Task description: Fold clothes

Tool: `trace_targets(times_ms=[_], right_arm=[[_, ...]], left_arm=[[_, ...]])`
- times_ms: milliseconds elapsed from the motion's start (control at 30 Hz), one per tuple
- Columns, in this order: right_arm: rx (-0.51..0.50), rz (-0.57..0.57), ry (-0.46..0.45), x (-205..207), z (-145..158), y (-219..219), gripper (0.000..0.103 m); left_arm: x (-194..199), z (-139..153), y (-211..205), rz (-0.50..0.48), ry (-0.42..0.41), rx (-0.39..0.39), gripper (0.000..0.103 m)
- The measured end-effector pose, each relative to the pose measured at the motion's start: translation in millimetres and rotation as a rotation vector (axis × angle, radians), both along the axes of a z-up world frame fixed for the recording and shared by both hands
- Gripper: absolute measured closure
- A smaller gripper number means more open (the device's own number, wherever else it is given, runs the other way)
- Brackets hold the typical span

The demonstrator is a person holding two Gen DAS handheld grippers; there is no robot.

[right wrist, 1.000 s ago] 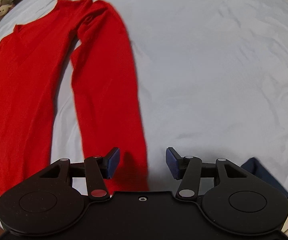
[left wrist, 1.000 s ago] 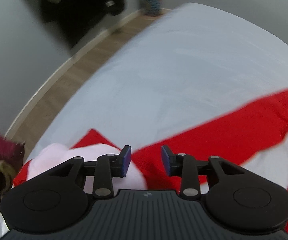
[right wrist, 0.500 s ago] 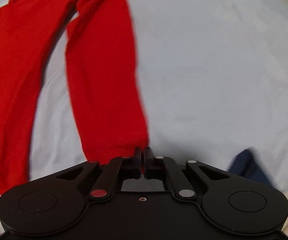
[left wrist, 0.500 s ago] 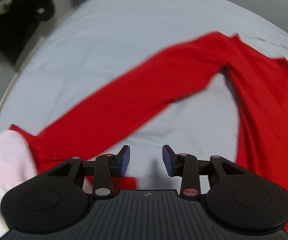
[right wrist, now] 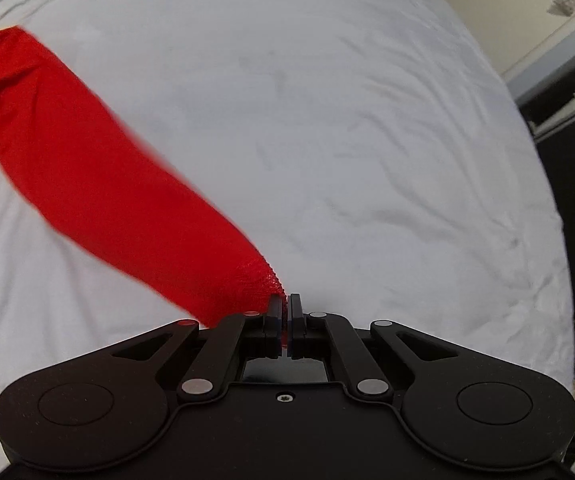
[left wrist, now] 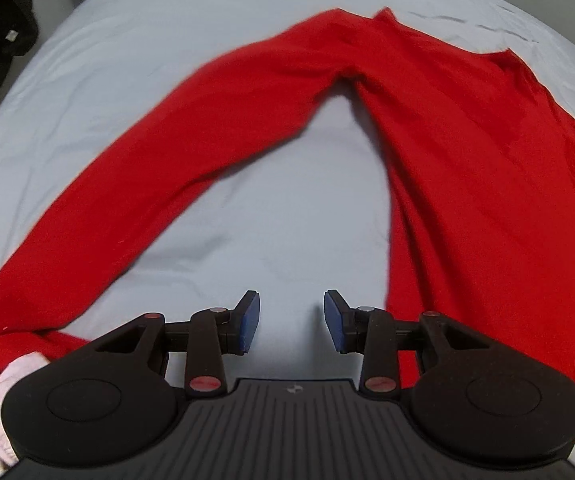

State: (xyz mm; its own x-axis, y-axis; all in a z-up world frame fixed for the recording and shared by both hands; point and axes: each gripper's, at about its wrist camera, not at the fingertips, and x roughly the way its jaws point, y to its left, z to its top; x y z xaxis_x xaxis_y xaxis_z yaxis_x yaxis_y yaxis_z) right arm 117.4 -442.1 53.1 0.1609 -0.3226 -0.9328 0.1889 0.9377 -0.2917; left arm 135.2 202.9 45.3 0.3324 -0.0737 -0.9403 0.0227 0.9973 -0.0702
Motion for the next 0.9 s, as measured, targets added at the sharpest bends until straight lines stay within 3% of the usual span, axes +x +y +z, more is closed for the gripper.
trace_targets(times_ms=[167,267,367,567,600,733,800,900], right_arm=[[-0.016,-0.032,0.031,1.5,-16.8,-25.5,0.103],[-0.083,-0.029,0.053,1.2,-27.2,-35.4,0.103],[-0.068,-0.060,0.039,-0.8,-30.9,-47.3,0.103],[0.061,0.009,-0.068,-13.9,-8.6,-27.4,0.096],[0.076,0.030,-0.086,-16.3,-3.6,-18.8,0.090],[0.166,0.171,-0.131,-36.7,8.7,29.2,0.087],[0.200,0.239,-0.140,-40.5,12.7,47.9,0.080],[0.296,0.407,-0.129,-54.4,19.0,101.7,0.080]], left_arm=[[3.5,-7.6,-8.6,-0.013,0.024,0.011,0.069],[3.5,-12.8,-9.3,-0.015,0.041,0.025,0.069],[2.3,-14.6,-5.7,-0.005,0.051,0.026,0.069],[-6.8,-4.4,0.0,-0.041,0.042,0.011,0.069],[-9.4,-2.1,0.3,-0.054,0.039,0.010,0.069],[-26.5,4.9,-5.2,-0.156,0.036,0.014,0.069],[-37.7,5.1,-8.6,-0.200,0.044,0.012,0.069],[-56.5,0.9,-12.8,-0.253,0.060,-0.003,0.069]])
